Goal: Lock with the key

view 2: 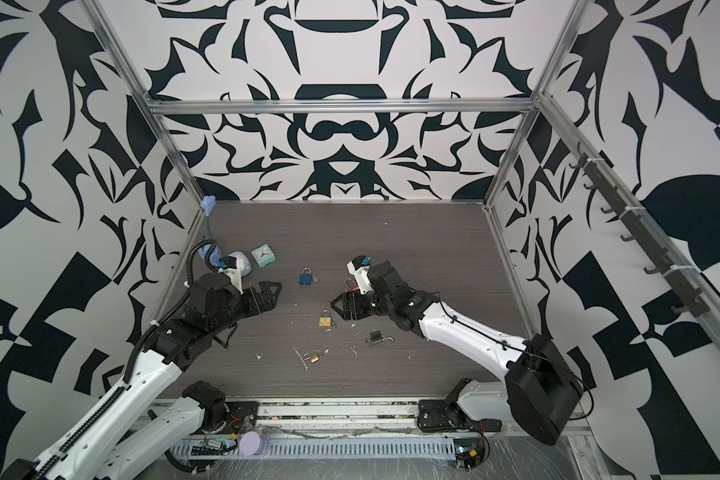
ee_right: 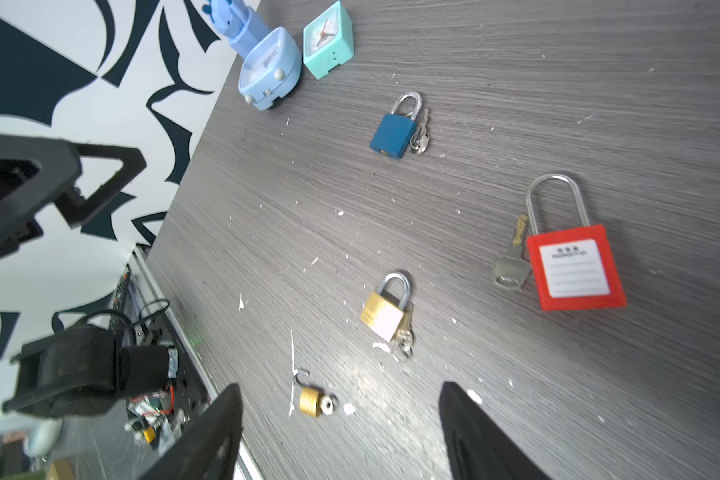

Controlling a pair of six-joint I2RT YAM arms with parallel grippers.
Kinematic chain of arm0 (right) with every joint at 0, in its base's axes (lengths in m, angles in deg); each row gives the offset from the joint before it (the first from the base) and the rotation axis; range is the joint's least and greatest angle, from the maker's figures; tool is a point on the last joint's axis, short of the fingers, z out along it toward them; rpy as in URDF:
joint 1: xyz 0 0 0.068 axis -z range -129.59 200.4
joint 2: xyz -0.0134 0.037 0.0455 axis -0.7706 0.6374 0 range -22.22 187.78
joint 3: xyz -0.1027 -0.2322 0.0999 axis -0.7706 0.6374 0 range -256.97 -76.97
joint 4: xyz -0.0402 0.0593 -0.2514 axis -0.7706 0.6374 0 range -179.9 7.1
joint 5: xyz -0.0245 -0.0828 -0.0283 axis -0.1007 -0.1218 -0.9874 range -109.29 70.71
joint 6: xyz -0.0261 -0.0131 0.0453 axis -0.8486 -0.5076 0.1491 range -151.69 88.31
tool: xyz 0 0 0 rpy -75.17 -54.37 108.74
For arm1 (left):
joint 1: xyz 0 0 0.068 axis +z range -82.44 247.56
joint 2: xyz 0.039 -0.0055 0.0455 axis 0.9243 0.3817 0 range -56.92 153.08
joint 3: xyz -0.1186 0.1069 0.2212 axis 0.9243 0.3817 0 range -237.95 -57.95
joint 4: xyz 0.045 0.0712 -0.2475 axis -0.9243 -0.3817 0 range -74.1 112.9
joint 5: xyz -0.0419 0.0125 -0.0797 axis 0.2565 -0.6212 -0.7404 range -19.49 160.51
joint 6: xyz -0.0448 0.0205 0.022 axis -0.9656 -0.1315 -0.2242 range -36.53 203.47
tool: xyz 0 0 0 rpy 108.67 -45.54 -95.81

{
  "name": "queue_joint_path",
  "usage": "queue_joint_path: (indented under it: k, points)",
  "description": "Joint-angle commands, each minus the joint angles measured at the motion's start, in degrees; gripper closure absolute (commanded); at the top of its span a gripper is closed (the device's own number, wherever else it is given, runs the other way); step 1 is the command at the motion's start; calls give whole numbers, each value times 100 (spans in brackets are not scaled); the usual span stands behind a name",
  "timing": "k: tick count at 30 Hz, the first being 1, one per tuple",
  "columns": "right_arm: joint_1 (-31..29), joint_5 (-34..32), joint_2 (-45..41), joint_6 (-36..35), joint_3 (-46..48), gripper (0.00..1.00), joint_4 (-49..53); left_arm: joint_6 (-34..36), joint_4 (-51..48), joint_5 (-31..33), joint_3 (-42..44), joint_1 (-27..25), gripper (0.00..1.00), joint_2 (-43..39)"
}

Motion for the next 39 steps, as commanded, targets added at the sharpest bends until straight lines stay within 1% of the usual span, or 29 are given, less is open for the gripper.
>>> queue_joint_path:
  k: [1,3,4,6,9,11,13,16,17,19,22,25,28,29,30,31,34,39]
  points:
    - [-29,156,-391,-353,326,17,314,-457,-687,-16,-232,-468,1,25]
    - [-41,292,-565,-526,465,3,522,-923,-1122,477,-366,-1026,1,214]
    - [-60,370,-653,-612,536,0,582,-1238,-1316,714,-406,-1371,1,332]
    - [-132,452,-789,-757,679,0,638,-1876,-1618,939,-443,-1892,1,582]
    - [-309,280,-870,-851,751,0,737,-3016,-1801,807,-294,-2401,1,920]
    - [-404,58,-913,-847,771,0,786,-3907,-1800,773,-107,-2767,1,1090]
    - [-441,-293,-1007,-824,809,0,823,-5006,-1668,863,102,-3228,1,1254]
    - [-468,-552,-1173,-895,983,0,627,-6199,-1407,989,212,-3655,1,1550]
    - [-497,-652,-1242,-918,1087,0,476,-6501,-1379,1010,194,-3721,1,1648]
    - [-606,-1081,-1434,-887,1457,1,-43,-7144,-1336,1013,142,-3827,0,1863]
    - [-702,-1310,-1675,-967,1925,1,-750,-7960,-1323,1005,21,-3929,3,2204]
    - [-714,-1385,-1769,-1010,2036,0,-904,-8499,-1157,964,-70,-3963,4,2601]
    - [-716,-1328,-1788,-1054,2002,0,-888,-8788,-674,1004,13,-3965,6,2901]
    - [-720,-1314,-1784,-1056,2003,0,-898,-8851,-454,1036,64,-3962,7,2907]
    - [-720,-1273,-1789,-1063,1997,1,-910,-8898,-216,1078,132,-3960,8,3139]
    - [-715,-1237,-1789,-1082,1993,0,-912,-8943,-12,1114,186,-3957,8,3206]
    - [-718,-1237,-1847,-1104,2025,0,-934,-9094,320,1272,273,-3954,9,3365]
    - [-716,-1272,-1954,-1172,2057,0,-945,-9228,384,1479,315,-3951,10,3520]
